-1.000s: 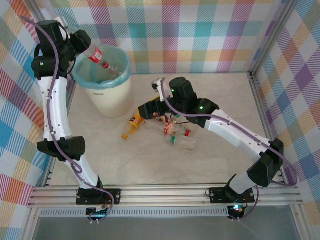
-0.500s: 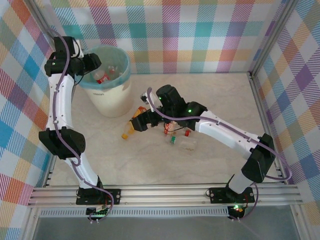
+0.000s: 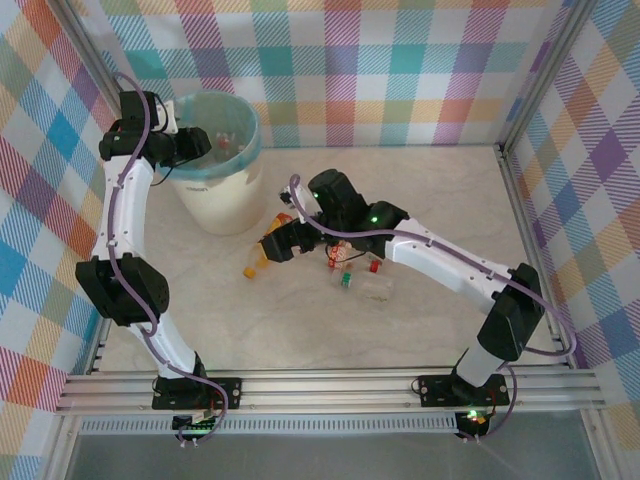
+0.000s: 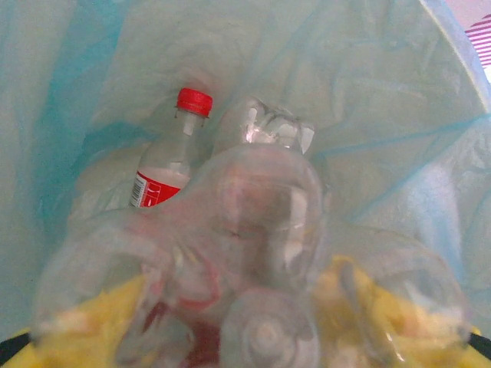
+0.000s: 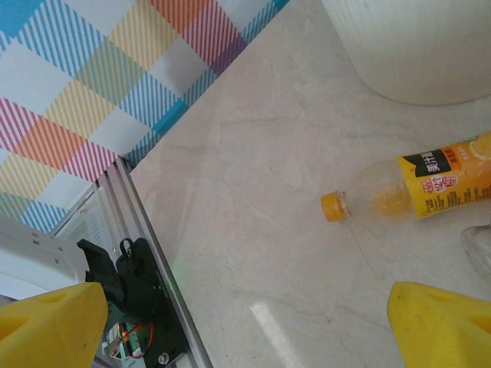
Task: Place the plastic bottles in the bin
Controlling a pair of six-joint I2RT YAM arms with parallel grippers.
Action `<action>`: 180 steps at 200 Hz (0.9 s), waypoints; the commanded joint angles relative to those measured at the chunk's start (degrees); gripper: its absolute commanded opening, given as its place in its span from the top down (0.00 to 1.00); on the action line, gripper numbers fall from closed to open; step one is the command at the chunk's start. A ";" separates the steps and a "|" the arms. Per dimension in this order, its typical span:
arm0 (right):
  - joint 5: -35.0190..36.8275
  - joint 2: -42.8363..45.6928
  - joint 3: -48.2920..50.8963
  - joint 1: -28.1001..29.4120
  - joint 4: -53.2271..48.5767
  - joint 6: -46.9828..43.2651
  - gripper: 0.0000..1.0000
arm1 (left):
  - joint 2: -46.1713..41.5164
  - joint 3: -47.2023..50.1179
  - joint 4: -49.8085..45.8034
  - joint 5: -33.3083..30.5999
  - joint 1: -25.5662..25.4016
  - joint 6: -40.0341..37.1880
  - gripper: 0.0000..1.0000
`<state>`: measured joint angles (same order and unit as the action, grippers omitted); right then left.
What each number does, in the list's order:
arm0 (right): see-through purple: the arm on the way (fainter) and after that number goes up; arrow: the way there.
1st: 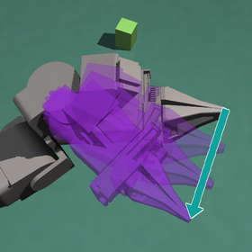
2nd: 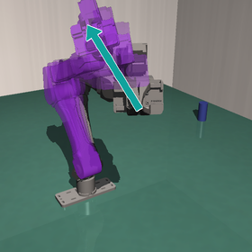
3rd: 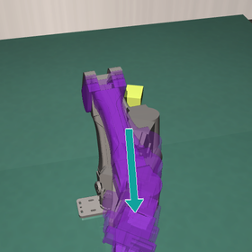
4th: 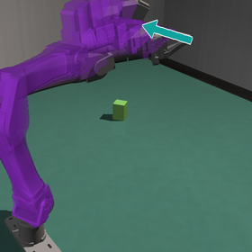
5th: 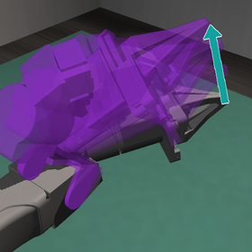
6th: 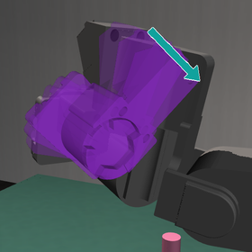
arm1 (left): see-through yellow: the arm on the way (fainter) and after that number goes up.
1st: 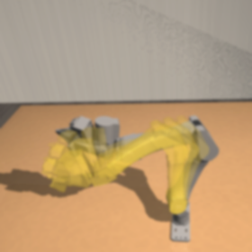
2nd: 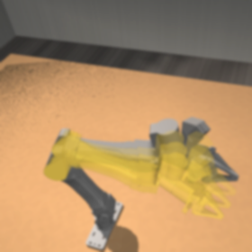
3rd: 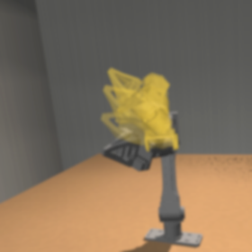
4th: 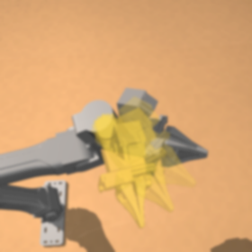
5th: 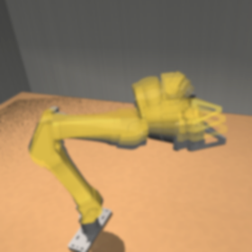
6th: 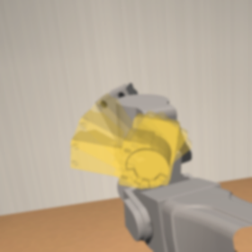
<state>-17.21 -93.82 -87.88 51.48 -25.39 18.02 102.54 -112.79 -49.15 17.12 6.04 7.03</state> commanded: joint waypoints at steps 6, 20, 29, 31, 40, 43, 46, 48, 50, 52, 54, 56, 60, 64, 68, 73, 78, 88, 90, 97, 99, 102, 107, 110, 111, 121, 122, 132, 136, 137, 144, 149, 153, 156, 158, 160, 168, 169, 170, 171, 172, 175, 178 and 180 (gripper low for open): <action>-0.96 -1.58 -3.14 0.29 -1.59 0.05 0.06 | -0.87 2.47 -1.31 0.91 -0.24 -1.48 0.64; -1.41 -2.39 -4.39 0.28 -2.49 -0.17 0.06 | -0.02 2.56 -1.48 0.89 -0.32 -1.53 0.64; -1.51 -2.72 -4.92 0.33 -2.82 -0.27 0.06 | 0.43 2.50 -1.56 0.98 -0.33 -1.75 0.63; -1.51 -2.69 -5.00 0.29 -2.85 -0.27 0.06 | 0.52 2.49 -1.57 0.98 -0.33 -1.82 0.63; -1.51 -2.76 -5.12 0.28 -2.83 -0.34 0.06 | 0.89 2.54 -1.57 0.90 -0.41 -1.92 0.63; -1.51 -2.73 -5.17 0.26 -2.83 -0.31 0.06 | 0.98 2.50 -1.61 0.89 -0.42 -1.99 0.63; -1.51 -2.74 -5.12 0.36 -2.75 -0.31 0.06 | 1.13 2.49 -1.65 0.82 -0.44 -2.04 0.63; -1.51 -2.63 -5.11 0.37 -2.74 -0.28 0.06 | 1.20 2.45 -1.65 0.76 -0.45 -2.02 0.63; -1.44 -2.60 -5.11 0.33 -2.78 -0.29 0.06 | 1.29 2.44 -1.72 0.73 -0.49 -2.02 0.63; -1.43 -2.60 -5.11 0.36 -2.82 -0.32 0.06 | 1.33 2.41 -1.74 0.72 -0.50 -2.02 0.62; -1.42 -2.60 -5.11 0.37 -2.76 -0.26 0.06 | 1.41 2.43 -1.74 0.72 -0.51 -2.02 0.62; -1.42 -2.60 -5.11 0.41 -2.74 -0.20 0.06 | 1.47 2.41 -1.74 0.72 -0.51 -2.06 0.62; -1.42 -2.62 -5.11 0.37 -2.73 -0.11 0.06 | 1.52 2.34 -1.70 0.72 -0.51 -2.10 0.62; -1.44 -2.55 -5.11 0.37 -2.74 -0.03 0.06 | 1.59 2.33 -1.74 0.67 -0.51 -2.10 0.62; -1.42 -2.56 -5.09 0.41 -2.80 -0.07 0.06 | 1.61 2.33 -1.67 0.59 -0.51 -2.04 0.62; -1.42 -2.50 -5.03 0.42 -2.79 0.04 0.06 | 1.69 2.26 -1.58 0.50 -0.51 -2.10 0.62; -1.29 -2.39 -4.90 0.54 -2.74 0.08 0.06 | 1.77 2.18 -1.57 0.33 -0.55 -2.11 0.62; -1.14 -2.28 -4.60 0.63 -2.58 0.17 0.06 | 2.11 1.78 -1.69 0.28 -0.70 -2.11 0.60; -1.08 -2.25 -4.55 0.64 -2.57 0.13 0.06 | 2.17 1.70 -1.77 0.28 -0.69 -2.11 0.60; -1.07 -2.31 -4.44 0.72 -2.53 0.17 0.06 | 2.59 1.07 -2.05 0.46 -0.81 -2.11 0.57; -1.07 -2.33 -4.42 0.72 -2.55 0.19 0.06 | 2.69 0.82 -2.19 0.54 -0.85 -2.11 0.56; -1.07 -2.39 -4.41 0.72 -2.57 0.23 0.06 | 2.83 0.46 -2.35 0.66 -0.93 -2.11 0.54; -1.15 -2.40 -4.48 0.71 -2.57 0.21 0.06 | 3.13 -0.13 -2.64 0.79 -1.04 -2.08 0.52; -1.16 -2.46 -4.49 0.72 -2.56 0.25 0.06 | 3.23 -0.53 -2.81 0.86 -1.14 -2.10 0.50; -1.16 -2.48 -4.50 0.72 -2.61 0.21 0.06 | 3.30 -0.60 -2.85 0.88 -1.18 -2.10 0.50; -1.24 -2.45 -4.75 0.68 -2.73 0.11 0.06 | 3.67 -1.72 -3.19 0.89 -1.46 -2.02 0.45; -1.24 -2.48 -4.80 0.70 -2.73 0.05 0.06 | 3.69 -1.86 -3.21 0.89 -1.51 -2.02 0.44; -1.24 -2.43 -5.01 0.72 -2.79 -0.14 0.06 | 3.87 -2.98 -3.61 0.98 -1.74 -2.02 0.41; -1.18 -2.35 -5.09 0.72 -2.88 -0.23 0.06 | 3.96 -3.45 -3.77 0.98 -1.91 -2.02 0.40; -1.17 -2.34 -5.10 0.72 -2.85 -0.20 0.06 | 3.97 -3.51 -3.77 0.98 -1.91 -2.02 0.39; -1.03 -2.28 -5.16 0.72 -2.91 -0.29 0.06 | 3.87 -4.07 -3.92 0.98 -2.04 -2.02 0.37; -0.98 -2.21 -5.18 0.72 -2.90 -0.42 0.06 | 3.85 -4.44 -3.94 0.90 -2.15 -1.97 0.35; -0.90 -2.18 -5.12 0.72 -3.08 -0.45 0.06 | 3.72 -4.60 -3.94 0.89 -2.24 -1.93 0.34; -0.89 -2.09 -5.11 0.72 -3.03 -0.44 0.06 | 3.65 -4.83 -3.92 0.89 -2.26 -1.94 0.34; -0.85 -2.14 -5.11 0.72 -3.01 -0.44 0.06 | 3.59 -4.92 -3.94 0.89 -2.26 -1.93 0.33; -0.82 -2.06 -5.11 0.72 -3.03 -0.49 0.06 | 3.51 -4.90 -3.87 0.89 -2.31 -1.93 0.33; -0.81 -2.06 -5.00 0.72 -3.01 -0.45 0.06 | 3.29 -5.08 -3.70 0.76 -2.35 -1.93 0.30; -0.81 -2.02 -4.97 0.72 -3.01 -0.49 0.06 | 3.24 -5.08 -3.69 0.74 -2.35 -1.93 0.30; -0.81 -2.05 -4.95 0.72 -3.00 -0.47 0.06 | 3.17 -5.12 -3.64 0.68 -2.35 -1.93 0.30; -0.81 -1.97 -4.94 0.72 -3.00 -0.45 0.06 | 3.14 -5.14 -3.57 0.66 -2.40 -1.93 0.29; -0.81 -1.97 -4.94 0.72 -3.00 -0.45 0.06 | 3.08 -5.15 -3.54 0.60 -2.42 -1.93 0.29; -0.81 -1.94 -4.94 0.74 -3.00 -0.41 0.06 | 2.96 -5.16 -3.46 0.44 -2.44 -1.93 0.28; -0.81 -1.92 -4.86 0.73 -3.08 -0.36 0.06 | 2.85 -5.16 -3.42 0.25 -2.44 -1.93 0.28; -0.81 -1.90 -4.85 0.72 -3.07 -0.38 0.06 | 2.78 -5.16 -3.35 0.14 -2.44 -1.93 0.27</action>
<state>-17.43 -96.29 -91.42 51.86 -28.01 18.00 105.82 -115.90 -51.24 17.34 4.29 5.26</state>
